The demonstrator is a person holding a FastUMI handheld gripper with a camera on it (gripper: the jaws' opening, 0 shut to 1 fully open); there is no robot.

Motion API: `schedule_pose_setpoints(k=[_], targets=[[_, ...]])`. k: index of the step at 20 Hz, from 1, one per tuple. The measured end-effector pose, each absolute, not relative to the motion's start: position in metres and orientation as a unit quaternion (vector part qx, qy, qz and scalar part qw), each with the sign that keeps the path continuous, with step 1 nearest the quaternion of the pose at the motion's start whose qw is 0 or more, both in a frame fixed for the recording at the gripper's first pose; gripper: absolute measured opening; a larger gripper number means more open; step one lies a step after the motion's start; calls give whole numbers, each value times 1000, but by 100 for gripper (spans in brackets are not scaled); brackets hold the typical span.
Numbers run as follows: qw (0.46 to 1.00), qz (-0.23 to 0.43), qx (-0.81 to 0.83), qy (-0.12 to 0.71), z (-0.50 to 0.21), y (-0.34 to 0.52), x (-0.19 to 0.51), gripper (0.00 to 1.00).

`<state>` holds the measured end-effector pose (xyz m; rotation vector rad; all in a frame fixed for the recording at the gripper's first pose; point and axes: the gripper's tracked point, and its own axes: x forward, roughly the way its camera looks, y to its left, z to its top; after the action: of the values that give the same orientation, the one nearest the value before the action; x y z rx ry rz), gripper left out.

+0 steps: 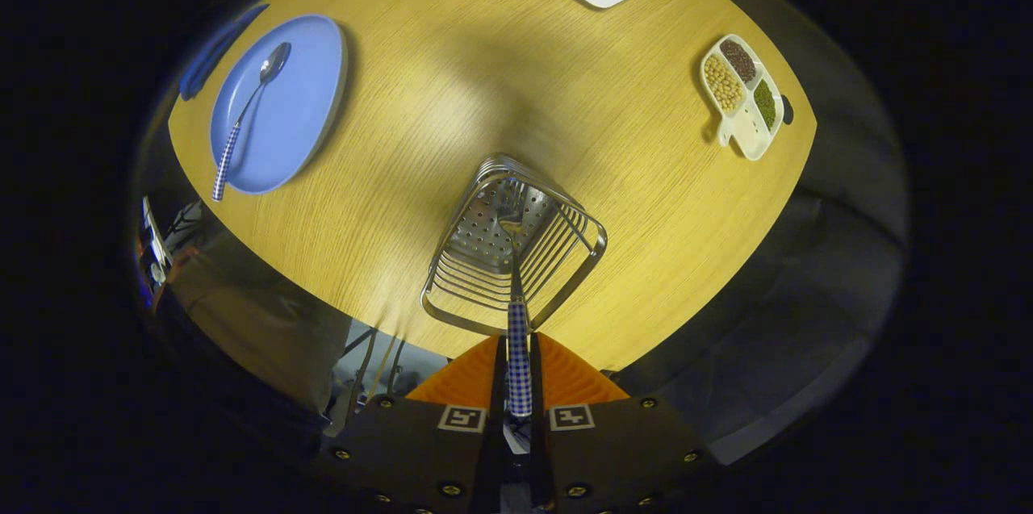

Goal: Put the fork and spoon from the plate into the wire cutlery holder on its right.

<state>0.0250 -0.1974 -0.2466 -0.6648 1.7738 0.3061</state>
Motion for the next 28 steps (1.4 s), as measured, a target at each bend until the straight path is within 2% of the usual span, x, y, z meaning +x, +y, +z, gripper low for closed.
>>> schedule_pose_setpoints(k=[2, 8, 13, 20, 28], targets=[[588, 123, -281, 748, -240, -200, 27, 21], [663, 113, -251, 697, -209, -179, 16, 21], [695, 125, -224, 672, -200, -144, -19, 21], [696, 175, -184, 671, -225, -66, -79, 21], [698, 196, -177, 666, -249, -16, -104, 21]])
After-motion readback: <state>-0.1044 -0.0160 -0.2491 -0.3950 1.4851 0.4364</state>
